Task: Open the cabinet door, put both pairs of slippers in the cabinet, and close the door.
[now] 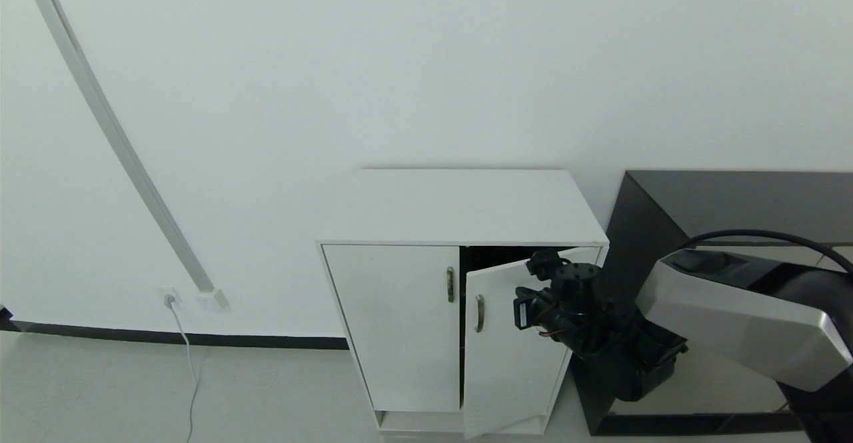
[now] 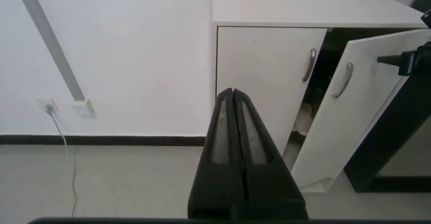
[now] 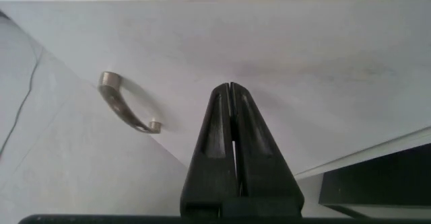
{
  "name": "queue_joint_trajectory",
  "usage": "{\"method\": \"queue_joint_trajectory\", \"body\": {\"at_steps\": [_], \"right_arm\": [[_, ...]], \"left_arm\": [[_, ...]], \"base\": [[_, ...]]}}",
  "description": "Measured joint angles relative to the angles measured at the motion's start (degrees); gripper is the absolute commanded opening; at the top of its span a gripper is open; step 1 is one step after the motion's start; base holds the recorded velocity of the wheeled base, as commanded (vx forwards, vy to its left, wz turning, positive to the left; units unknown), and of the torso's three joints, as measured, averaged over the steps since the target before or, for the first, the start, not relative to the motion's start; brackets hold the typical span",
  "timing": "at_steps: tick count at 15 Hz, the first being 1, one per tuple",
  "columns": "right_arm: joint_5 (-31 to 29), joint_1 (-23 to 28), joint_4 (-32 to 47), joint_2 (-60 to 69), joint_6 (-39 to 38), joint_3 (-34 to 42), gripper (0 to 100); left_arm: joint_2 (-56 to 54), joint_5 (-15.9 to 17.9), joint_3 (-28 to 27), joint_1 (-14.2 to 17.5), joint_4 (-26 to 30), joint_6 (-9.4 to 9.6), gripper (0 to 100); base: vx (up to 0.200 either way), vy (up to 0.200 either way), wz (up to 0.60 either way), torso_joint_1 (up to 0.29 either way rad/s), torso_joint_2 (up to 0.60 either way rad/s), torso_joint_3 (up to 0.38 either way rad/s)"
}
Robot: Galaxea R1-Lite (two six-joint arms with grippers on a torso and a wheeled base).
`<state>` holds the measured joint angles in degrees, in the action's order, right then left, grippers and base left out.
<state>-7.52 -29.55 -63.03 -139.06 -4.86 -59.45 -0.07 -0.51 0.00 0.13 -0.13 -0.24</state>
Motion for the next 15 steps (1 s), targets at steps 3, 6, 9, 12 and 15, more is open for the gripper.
{"method": "queue_joint_trajectory", "body": {"at_steps": [3, 6, 9, 12, 15], "right_arm": [[-0.09, 0.34, 2.67, -1.74, 0.27, -4.08, 0], [-0.24, 0.39, 4.64, -3.41, 0.30, -7.85, 0], [-0.24, 0.98, 5.77, -4.28, 0.30, -10.20, 0], [-0.22, 2.11, 6.60, -4.72, 0.35, -12.20, 0], [-0.11, 2.60, 7.02, -5.71, 0.33, -13.64, 0]], "left_arm": [[0.00, -0.02, 0.00, 0.02, 0.00, 0.00, 0], [0.00, -0.06, 0.00, 0.00, 0.00, 0.02, 0], [0.00, -0.09, 0.00, 0.00, 0.00, 0.06, 0], [0.00, -0.09, 0.00, 0.05, 0.00, 0.09, 0], [0.00, -0.09, 0.00, 0.00, 0.00, 0.09, 0]], "base": [[0.000, 0.000, 0.00, 0.000, 0.00, 0.000], [0.000, 0.000, 0.00, 0.000, 0.00, 0.000], [0.000, 0.000, 0.00, 0.000, 0.00, 0.000], [0.000, 0.000, 0.00, 0.000, 0.00, 0.000], [0.000, 0.000, 0.00, 0.000, 0.00, 0.000]]}}
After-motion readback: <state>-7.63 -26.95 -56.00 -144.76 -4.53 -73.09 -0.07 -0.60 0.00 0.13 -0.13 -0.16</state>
